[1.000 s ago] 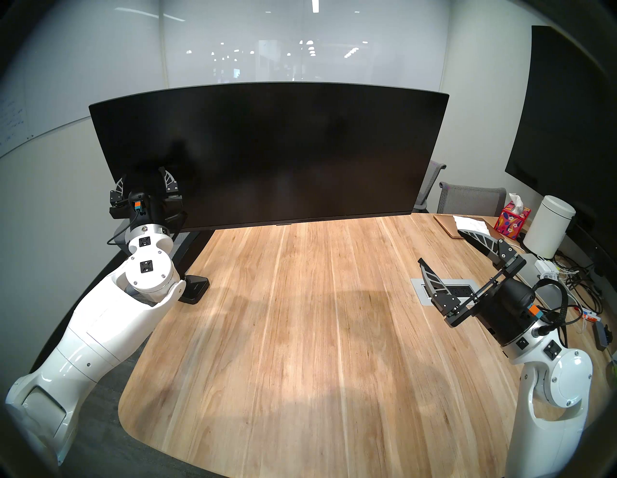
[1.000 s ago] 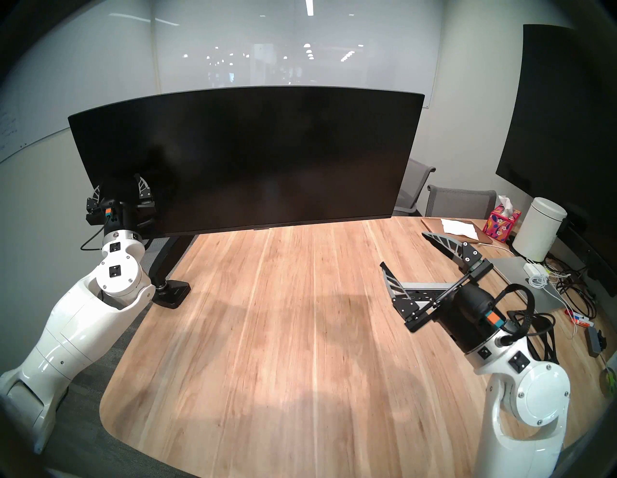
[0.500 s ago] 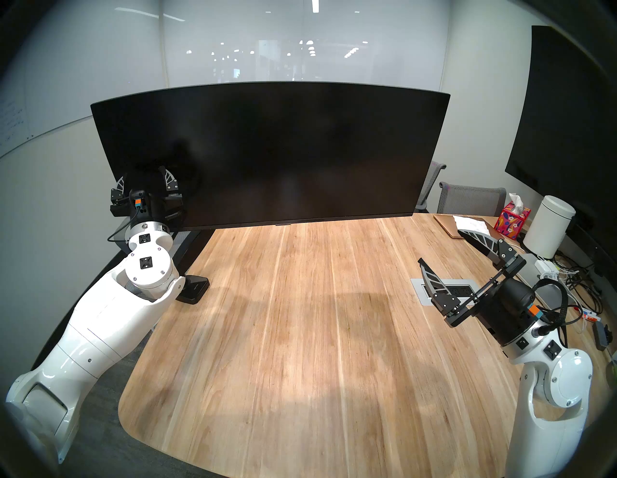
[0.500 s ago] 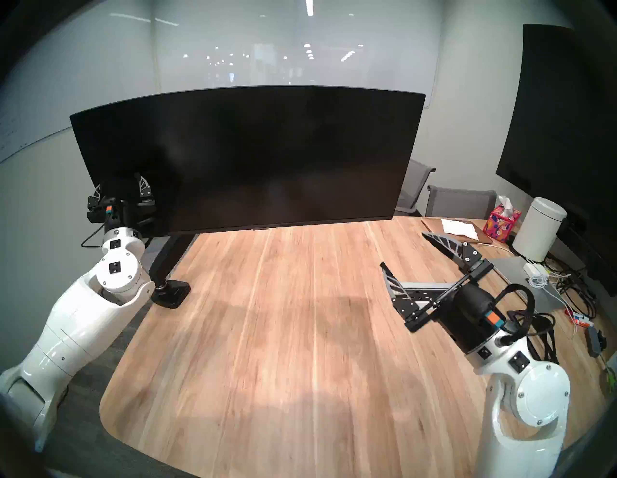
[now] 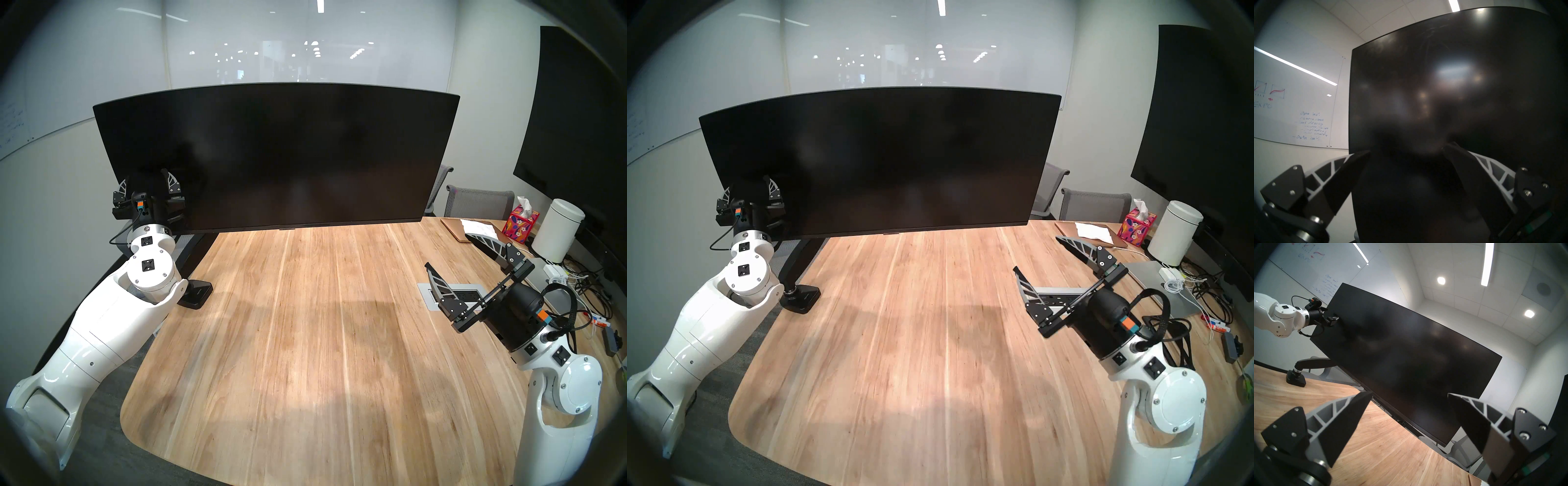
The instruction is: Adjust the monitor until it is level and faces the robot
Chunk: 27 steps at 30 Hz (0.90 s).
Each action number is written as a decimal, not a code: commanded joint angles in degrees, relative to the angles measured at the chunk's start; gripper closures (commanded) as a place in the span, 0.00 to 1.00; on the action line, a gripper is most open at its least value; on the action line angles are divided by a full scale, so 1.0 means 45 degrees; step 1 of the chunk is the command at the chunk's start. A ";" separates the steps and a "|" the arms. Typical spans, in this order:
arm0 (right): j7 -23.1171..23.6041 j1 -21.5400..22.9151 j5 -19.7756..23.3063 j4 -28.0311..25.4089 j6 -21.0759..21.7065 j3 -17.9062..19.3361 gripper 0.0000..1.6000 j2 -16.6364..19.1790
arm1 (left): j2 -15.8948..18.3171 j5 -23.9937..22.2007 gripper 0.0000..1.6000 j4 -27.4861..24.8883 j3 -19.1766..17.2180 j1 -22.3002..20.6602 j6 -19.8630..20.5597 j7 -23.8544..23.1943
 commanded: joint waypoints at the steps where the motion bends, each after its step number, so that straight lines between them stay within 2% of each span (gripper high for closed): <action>1: 0.0033 0.0028 0.0080 -0.0218 -0.0009 0.0009 0.00 0.0027 | -0.0042 -0.0006 0.00 0.0122 -0.0065 -0.0287 0.0062 -0.0012; 16: 0.0033 0.0028 0.0080 -0.0217 -0.0009 0.0009 0.00 0.0027 | 0.0399 0.0274 0.00 -0.0931 -0.0108 0.0696 0.0048 0.0412; 27: 0.0031 0.0029 0.0076 -0.0215 -0.0012 0.0007 0.00 0.0026 | 0.0873 0.0785 0.00 -0.1957 -0.0060 0.1971 -0.0129 0.0990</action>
